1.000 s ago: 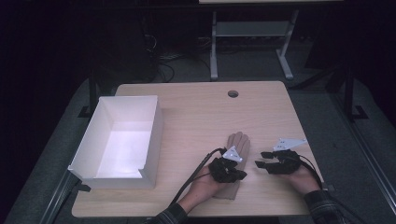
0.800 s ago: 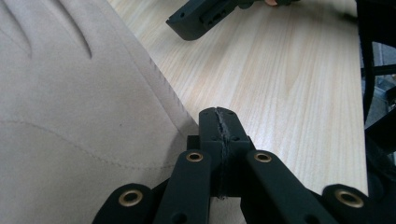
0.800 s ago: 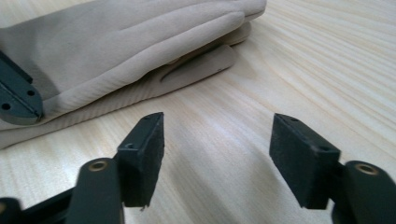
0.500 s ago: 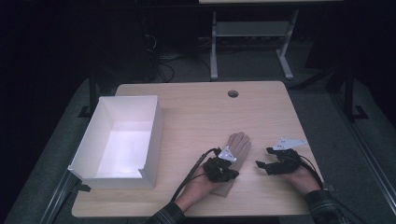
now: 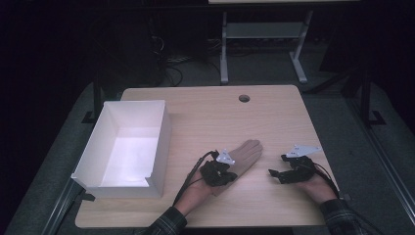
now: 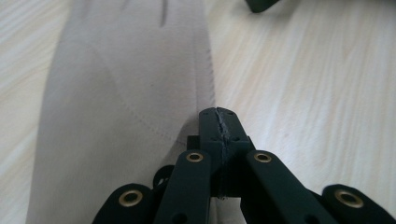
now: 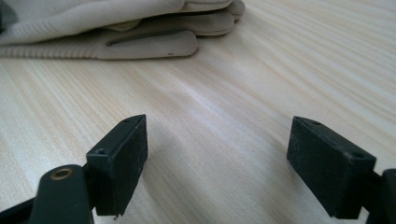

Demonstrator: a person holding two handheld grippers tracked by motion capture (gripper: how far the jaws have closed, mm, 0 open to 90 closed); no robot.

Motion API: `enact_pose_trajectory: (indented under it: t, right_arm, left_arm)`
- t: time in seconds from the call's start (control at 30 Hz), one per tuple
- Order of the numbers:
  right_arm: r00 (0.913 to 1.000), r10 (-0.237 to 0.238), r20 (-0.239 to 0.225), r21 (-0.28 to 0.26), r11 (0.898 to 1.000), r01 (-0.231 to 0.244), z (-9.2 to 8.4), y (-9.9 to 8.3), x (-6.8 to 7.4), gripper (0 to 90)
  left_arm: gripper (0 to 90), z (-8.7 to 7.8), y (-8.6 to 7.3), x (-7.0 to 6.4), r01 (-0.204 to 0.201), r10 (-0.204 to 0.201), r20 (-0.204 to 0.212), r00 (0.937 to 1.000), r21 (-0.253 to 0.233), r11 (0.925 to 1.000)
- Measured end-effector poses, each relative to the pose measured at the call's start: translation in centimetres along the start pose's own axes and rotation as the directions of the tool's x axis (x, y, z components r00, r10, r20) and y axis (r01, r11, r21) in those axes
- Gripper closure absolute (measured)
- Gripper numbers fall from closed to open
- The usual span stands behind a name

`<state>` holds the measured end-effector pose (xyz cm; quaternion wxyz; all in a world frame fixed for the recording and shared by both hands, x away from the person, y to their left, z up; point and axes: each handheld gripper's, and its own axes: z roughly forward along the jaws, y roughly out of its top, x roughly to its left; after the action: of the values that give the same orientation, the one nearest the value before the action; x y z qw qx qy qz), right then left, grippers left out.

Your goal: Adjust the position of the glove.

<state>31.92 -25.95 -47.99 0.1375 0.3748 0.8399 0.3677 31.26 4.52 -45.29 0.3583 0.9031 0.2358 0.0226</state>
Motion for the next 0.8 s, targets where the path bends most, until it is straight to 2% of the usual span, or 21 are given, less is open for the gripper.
enact_pose_trajectory:
  t: [0.1,0.23,0.3,0.37,0.4,0.5,0.73,0.8]
  right_arm:
    - [1.0,-0.005,0.001,-0.002,1.0,0.005,0.1,0.0,0.1,18.6]
    - [1.0,-0.009,0.0,-0.009,1.0,0.009,0.1,-0.1,0.1,16.5]
    - [1.0,-0.008,0.0,-0.008,1.0,0.008,0.1,-0.1,0.1,16.2]
    - [1.0,-0.009,-0.001,-0.007,1.0,0.009,0.1,-0.1,0.1,15.5]
    - [1.0,-0.007,0.0,-0.006,1.0,0.007,0.1,-0.1,0.1,15.0]
    - [1.0,-0.009,-0.001,-0.005,1.0,0.009,0.2,-0.1,0.1,14.3]
    - [1.0,-0.008,-0.001,-0.004,1.0,0.008,0.2,-0.1,0.1,14.2]
    - [1.0,-0.008,-0.001,-0.004,1.0,0.008,0.2,-0.1,0.1,14.1]
  left_arm:
    - [89.7,-0.5,-0.2,0.6,0.0,0.0,-0.02,0.9998,0.005,1.0]
    - [88.7,-1.2,-0.4,1.2,-0.007,0.007,-0.023,0.9997,0.008,0.9999]
    - [83.0,-1.4,-0.4,1.5,-0.005,0.005,-0.01,0.9999,0.01,0.9999]
    - [79.1,-1.7,-0.4,1.7,-0.008,0.008,-0.015,0.9999,0.008,0.9999]
    - [76.7,-1.8,-0.3,1.7,0.003,-0.003,-0.012,0.9999,-0.006,1.0]
    - [68.1,-2.3,-0.1,2.0,-0.015,0.015,-0.012,0.9998,-0.002,0.9999]
    - [42.9,-2.8,0.7,2.7,-0.043,0.043,-0.017,0.9989,0.013,0.999]
    - [34.1,-2.6,1.0,2.7,-0.034,0.034,-0.022,0.9992,0.007,0.9994]
